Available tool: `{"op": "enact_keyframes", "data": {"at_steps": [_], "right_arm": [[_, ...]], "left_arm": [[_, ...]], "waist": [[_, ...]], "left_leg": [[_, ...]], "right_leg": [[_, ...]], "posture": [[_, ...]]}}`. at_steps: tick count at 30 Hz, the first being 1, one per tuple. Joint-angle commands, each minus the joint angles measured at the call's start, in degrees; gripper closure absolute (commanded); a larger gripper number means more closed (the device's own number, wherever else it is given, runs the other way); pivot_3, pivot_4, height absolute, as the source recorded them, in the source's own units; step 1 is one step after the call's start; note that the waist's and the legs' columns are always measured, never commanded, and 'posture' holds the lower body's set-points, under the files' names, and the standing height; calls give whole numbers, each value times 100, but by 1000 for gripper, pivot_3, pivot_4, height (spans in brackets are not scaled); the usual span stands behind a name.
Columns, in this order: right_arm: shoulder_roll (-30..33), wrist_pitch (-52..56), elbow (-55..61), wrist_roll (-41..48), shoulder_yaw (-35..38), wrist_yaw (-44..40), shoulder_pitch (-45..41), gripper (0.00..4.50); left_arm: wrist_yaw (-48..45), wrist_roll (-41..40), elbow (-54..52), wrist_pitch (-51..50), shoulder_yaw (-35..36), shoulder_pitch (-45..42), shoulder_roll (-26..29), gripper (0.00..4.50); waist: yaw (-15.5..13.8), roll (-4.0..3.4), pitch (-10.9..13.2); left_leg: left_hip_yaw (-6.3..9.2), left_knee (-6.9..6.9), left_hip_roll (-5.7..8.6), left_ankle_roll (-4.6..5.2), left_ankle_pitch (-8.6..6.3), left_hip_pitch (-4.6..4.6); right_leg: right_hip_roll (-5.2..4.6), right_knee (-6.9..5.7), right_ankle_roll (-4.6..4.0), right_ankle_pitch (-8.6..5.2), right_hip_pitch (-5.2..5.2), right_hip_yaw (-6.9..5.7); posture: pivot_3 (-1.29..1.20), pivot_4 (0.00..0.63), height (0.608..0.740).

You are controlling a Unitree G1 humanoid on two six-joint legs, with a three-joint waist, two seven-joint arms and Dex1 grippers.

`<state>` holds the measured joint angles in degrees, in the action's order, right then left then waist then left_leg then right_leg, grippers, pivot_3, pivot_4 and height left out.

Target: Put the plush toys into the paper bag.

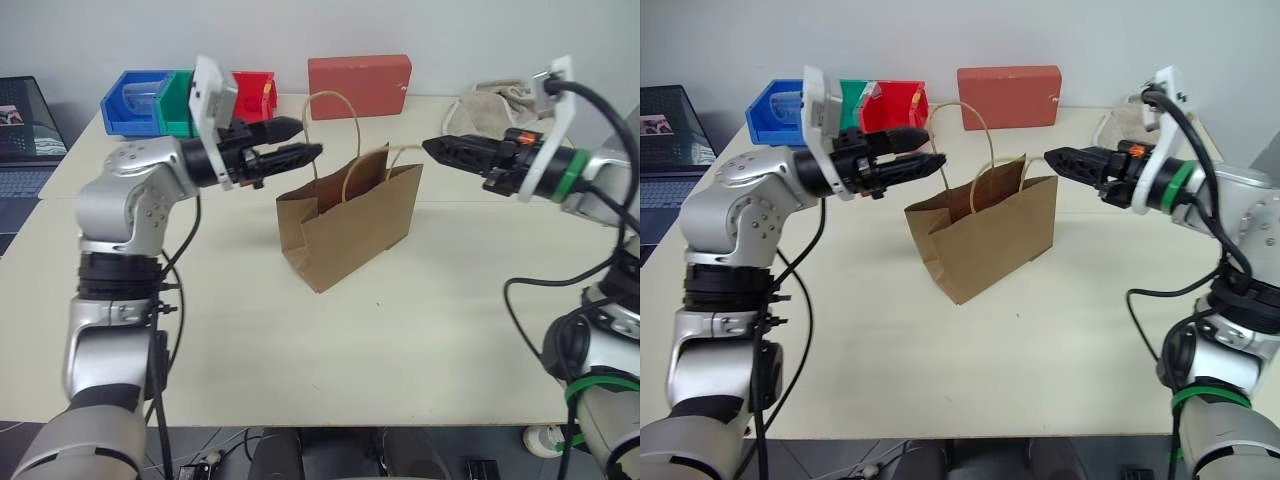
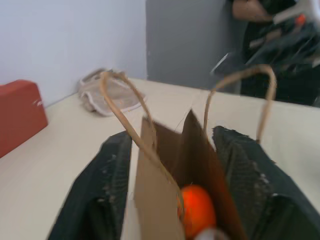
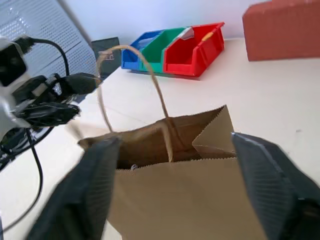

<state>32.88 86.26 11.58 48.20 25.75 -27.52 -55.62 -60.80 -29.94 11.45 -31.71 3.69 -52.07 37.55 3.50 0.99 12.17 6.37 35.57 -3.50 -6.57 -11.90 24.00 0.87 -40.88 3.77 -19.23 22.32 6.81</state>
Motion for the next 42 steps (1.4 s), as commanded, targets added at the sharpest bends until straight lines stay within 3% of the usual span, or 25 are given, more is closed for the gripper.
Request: {"op": "enact_keyframes", "data": {"at_steps": [1,2,8,16,25,38,42], "right_arm": [[302,-170,227,244,-61,-282,-3,0],[577,-452,350,161,-205,-529,183,0],[1829,-2381,1410,-391,-1125,-2109,1543,0],[1875,-2900,1846,-264,-1739,-2446,1857,0],[2045,-2580,2004,512,-1571,-2554,1742,0],[1914,-3176,2259,664,-1602,-2269,1773,0],[1903,-3294,2283,607,-1643,-2212,1788,0]], "left_arm": [[23,81,-177,195,163,-18,119,385],[-137,94,-267,233,179,160,283,46],[-605,-212,-541,-87,430,903,829,46],[-662,-258,-1040,-131,152,1500,558,46],[-702,-223,-1219,-89,21,1666,449,46],[435,182,-1392,294,-77,1841,-449,46],[510,217,-1414,460,-75,1898,-557,914]], "waist": [[-6,0,0],[-9,0,0],[-16,-1,1],[-21,0,0],[-25,1,1],[-45,1,0],[-41,1,0]], "left_leg": [[0,1,0,0,0,1],[0,3,0,0,0,1],[-6,-19,-5,1,-1,-1],[-10,-18,-6,0,0,-9],[-7,-6,-6,0,0,-6],[-6,5,-5,1,-1,-4],[-6,14,-5,1,-1,-4]], "right_leg": [[0,0,0,0,-1,0],[0,0,0,0,-1,0],[0,20,-1,-2,1,0],[-2,19,-1,-2,-7,2],[-1,14,-1,-2,-7,2],[-2,12,-1,-2,-10,1],[-2,8,-1,-1,-11,2]], "posture": [[0,150,740],[0,150,740],[0,150,740],[0,150,740],[0,150,740],[0,150,740],[0,150,740]]}}
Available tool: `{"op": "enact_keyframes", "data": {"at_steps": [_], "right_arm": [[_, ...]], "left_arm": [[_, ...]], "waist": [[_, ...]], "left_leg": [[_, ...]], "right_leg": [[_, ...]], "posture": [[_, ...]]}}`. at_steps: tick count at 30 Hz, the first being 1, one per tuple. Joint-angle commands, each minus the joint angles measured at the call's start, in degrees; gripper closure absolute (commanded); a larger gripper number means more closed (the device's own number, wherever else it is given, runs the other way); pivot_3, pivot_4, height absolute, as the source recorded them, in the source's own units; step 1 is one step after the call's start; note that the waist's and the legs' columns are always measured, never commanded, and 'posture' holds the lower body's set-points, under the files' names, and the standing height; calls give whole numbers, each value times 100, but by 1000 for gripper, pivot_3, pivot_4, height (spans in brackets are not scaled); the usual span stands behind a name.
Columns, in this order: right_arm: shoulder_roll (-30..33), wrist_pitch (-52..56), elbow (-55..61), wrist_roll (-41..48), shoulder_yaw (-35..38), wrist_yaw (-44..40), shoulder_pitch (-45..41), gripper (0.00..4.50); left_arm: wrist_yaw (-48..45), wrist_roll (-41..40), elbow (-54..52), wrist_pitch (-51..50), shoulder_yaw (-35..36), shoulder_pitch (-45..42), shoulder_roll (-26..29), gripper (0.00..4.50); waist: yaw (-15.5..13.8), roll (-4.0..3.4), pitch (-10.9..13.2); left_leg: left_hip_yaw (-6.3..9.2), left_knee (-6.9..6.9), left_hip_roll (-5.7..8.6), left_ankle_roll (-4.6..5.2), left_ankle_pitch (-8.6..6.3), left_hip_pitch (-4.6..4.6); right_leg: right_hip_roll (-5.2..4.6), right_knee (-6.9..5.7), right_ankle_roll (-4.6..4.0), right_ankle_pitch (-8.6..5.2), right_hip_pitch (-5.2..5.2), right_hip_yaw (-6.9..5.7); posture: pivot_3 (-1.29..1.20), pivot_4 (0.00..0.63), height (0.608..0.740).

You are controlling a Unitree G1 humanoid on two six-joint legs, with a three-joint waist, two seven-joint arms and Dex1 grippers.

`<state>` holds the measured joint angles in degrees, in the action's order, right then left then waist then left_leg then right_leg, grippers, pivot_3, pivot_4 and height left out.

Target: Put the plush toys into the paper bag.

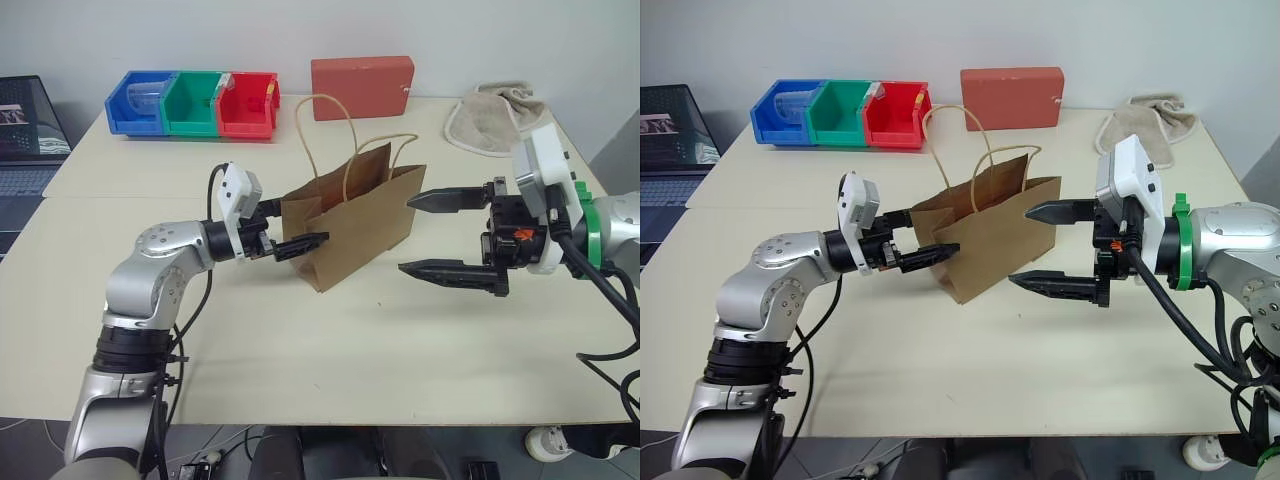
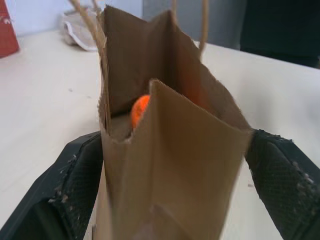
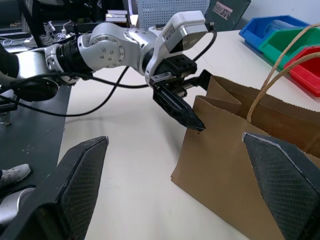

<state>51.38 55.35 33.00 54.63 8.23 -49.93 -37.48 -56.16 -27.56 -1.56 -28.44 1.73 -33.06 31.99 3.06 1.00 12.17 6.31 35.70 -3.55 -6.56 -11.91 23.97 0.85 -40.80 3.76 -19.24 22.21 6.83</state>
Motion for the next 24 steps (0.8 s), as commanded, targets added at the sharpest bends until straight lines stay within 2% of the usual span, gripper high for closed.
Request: {"op": "enact_keyframes", "data": {"at_steps": [1,11,16,24], "right_arm": [[50,-223,150,-72,94,69,-20,0],[-135,-672,325,-545,30,490,363,0],[-28,-815,433,-758,187,615,706,0],[890,-346,827,258,1865,214,1683,0]], "left_arm": [[36,-26,-122,138,104,16,9,1257],[-20,153,136,395,-59,-30,-54,4478],[-302,144,310,491,-99,-185,-10,4478],[-1628,-106,789,294,-443,-897,71,4478]], "waist": [[3,0,0],[-7,1,-1],[-15,2,-1],[-117,2,-1]], "left_leg": [[0,0,0,0,0,-1],[0,6,1,0,0,-1],[1,6,2,0,0,-1],[3,4,6,1,0,1]], "right_leg": [[0,-2,0,0,0,1],[0,-5,0,0,-2,1],[1,-5,0,0,-3,1],[1,0,0,0,-4,-2]], "posture": [[0,150,740],[0,150,740],[0,150,740],[0,150,740]]}}
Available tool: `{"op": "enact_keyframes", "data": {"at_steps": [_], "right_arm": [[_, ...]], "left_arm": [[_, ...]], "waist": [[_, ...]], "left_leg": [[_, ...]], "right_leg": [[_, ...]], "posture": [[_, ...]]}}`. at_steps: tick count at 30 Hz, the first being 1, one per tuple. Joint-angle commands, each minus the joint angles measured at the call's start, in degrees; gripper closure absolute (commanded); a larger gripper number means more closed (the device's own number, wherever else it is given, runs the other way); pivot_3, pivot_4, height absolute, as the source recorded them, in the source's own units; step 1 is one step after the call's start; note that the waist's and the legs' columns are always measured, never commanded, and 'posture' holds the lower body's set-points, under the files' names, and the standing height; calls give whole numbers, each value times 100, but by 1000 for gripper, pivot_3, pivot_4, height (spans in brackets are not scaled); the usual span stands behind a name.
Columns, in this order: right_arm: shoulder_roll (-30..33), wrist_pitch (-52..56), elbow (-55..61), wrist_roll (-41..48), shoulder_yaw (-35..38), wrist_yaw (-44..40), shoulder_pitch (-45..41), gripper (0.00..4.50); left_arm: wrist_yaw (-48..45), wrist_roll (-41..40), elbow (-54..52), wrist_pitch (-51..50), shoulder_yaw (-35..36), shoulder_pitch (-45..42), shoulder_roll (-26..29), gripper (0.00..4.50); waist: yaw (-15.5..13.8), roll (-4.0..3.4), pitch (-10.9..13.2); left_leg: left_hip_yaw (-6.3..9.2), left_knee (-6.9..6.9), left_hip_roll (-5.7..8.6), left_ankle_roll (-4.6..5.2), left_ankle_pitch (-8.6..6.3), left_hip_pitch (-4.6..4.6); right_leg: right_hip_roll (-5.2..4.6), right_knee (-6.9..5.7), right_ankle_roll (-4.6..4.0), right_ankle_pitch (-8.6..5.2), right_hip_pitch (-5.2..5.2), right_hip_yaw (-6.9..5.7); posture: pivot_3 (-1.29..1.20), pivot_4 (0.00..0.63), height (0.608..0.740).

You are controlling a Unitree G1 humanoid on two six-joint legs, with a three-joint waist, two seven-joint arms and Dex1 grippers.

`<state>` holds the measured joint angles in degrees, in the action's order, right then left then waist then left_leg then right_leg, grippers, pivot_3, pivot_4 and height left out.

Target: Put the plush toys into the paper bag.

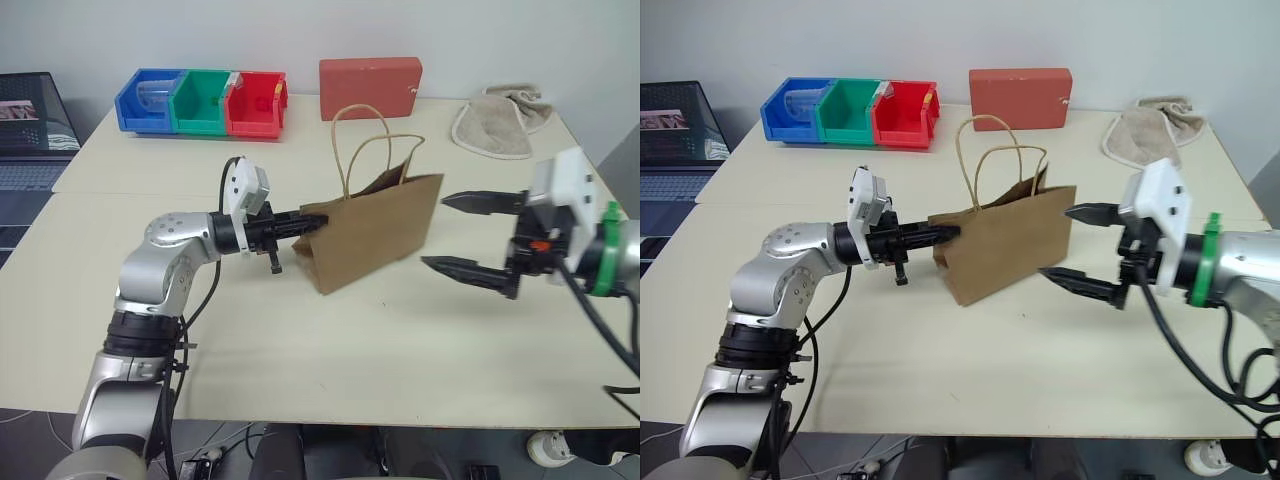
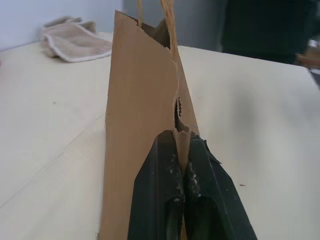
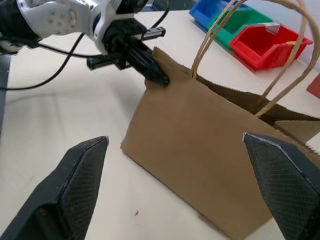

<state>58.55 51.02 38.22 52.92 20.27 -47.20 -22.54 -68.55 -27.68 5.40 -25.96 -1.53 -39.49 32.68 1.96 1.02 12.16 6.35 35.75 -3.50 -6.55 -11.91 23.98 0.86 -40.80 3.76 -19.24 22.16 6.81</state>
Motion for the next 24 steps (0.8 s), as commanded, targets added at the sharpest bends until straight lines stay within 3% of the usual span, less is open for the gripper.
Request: {"op": "enact_keyframes", "data": {"at_steps": [1,4,7,16,20,24], "right_arm": [[246,244,344,622,945,32,318,0],[429,674,544,1072,1872,320,812,0],[440,809,780,1271,2301,580,1220,0],[521,712,1110,1793,2665,1143,1853,0],[636,564,996,1475,2446,1084,1922,0],[763,292,731,884,2143,800,1990,0]], "left_arm": [[-497,-82,239,69,-156,-367,-42,4478],[-1014,139,929,416,-452,-775,-207,4478],[-1277,337,1554,801,-601,-1047,-432,4478],[-1465,830,2793,1608,-608,-1607,-777,4478],[-1611,906,2605,1514,-601,-1534,-529,3572],[-1483,792,1879,1293,-414,-1159,-182,2299]], "waist": [[-7,0,0],[-12,0,0],[-12,1,-1],[9,2,-1],[11,2,-1],[46,2,-1]], "left_leg": [[0,0,0,0,0,-1],[0,4,1,0,0,-1],[-1,11,3,0,0,-3],[-3,16,2,1,0,-3],[-3,16,2,1,0,-3],[-3,13,0,1,0,-4]], "right_leg": [[0,-1,0,0,-1,0],[0,-2,0,0,-4,1],[0,-1,0,0,-9,3],[3,-3,1,0,-9,8],[3,-2,1,0,-10,8],[3,-2,1,0,-9,8]], "posture": [[0,150,740],[0,150,740],[0,150,740],[0,150,740],[0,150,740],[0,150,740]]}}
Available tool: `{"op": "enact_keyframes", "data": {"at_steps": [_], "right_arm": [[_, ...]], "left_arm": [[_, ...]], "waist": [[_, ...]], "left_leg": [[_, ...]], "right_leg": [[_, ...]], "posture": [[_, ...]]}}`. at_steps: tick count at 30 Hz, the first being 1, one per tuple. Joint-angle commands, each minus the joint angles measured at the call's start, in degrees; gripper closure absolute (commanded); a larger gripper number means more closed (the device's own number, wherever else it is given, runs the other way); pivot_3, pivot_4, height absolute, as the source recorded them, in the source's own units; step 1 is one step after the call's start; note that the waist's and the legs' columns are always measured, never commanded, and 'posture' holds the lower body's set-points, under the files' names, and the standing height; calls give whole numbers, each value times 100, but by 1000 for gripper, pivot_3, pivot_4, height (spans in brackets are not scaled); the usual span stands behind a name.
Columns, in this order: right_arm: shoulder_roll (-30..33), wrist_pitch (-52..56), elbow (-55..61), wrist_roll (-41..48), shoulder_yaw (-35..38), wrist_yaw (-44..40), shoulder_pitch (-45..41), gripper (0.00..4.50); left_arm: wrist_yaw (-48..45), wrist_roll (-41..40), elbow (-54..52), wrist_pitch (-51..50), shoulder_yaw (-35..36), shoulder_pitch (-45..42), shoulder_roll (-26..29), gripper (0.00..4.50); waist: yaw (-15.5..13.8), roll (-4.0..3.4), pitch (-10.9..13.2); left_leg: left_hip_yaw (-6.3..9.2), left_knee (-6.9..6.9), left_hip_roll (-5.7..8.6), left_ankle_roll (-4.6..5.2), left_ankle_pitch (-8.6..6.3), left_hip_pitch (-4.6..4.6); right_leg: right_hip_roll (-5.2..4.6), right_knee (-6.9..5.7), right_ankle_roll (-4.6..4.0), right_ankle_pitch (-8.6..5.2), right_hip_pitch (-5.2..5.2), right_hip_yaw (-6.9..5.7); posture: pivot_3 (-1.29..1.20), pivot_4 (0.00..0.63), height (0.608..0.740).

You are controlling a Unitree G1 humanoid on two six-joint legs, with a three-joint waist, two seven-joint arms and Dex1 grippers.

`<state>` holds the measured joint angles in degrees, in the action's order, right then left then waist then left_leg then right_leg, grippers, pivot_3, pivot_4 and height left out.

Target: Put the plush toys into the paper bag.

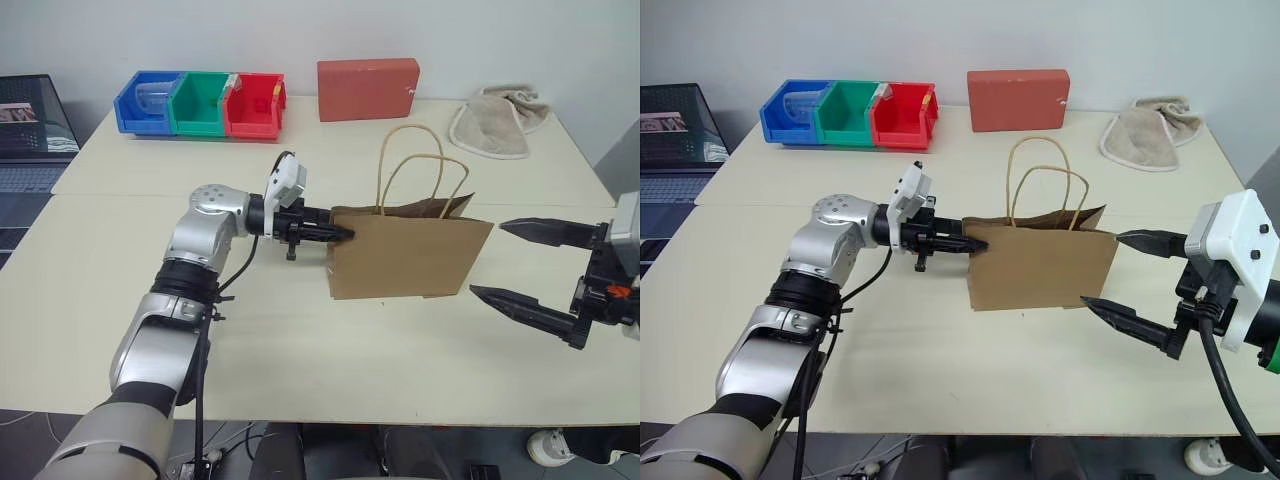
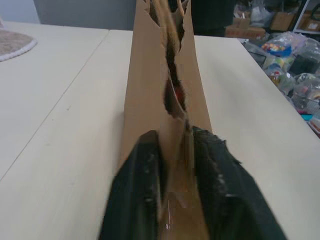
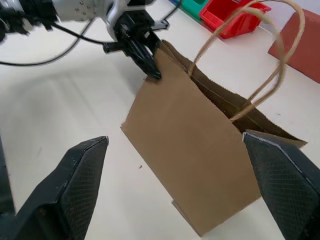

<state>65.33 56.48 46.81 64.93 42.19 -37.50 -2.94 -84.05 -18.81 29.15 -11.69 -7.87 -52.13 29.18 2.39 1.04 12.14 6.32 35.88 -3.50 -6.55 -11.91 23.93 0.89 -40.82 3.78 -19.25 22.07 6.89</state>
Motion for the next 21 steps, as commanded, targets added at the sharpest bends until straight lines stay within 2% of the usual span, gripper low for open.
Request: {"op": "enact_keyframes", "data": {"at_steps": [1,7,11,15,21], "right_arm": [[84,-322,-201,-376,-102,-243,14,0],[572,-1107,-1342,-1340,-461,-1477,-178,0],[846,-1434,-1983,-1700,-543,-2120,-346,0],[1180,-1878,-2696,-2218,-638,-2882,-399,0],[1237,-2017,-3063,-2387,-1134,-3030,-921,0]], "left_arm": [[135,-73,-651,-161,246,206,263,1969],[797,-10,-2187,-757,975,1348,1653,102],[1118,-59,-2670,-997,1502,1813,2293,102],[1200,-229,-3482,-1636,2345,2788,3075,102],[1320,-504,-3785,-1783,2775,3365,3220,102]], "waist": [[-2,0,0],[88,0,1],[72,-1,1],[83,-2,2],[71,-6,4]], "left_leg": [[0,0,0,0,0,0],[-3,-3,-8,0,0,-5],[-3,-1,-7,0,0,-4],[-10,-2,-7,0,-1,-5],[-12,0,-9,0,-1,-8]], "right_leg": [[0,0,0,0,0,0],[1,-2,0,0,1,1],[-1,-1,0,0,1,0],[-3,5,1,-1,0,3],[-3,5,3,-3,1,3]], "posture": [[0,150,740],[0,150,740],[0,150,740],[0,150,740],[0,150,740]]}}
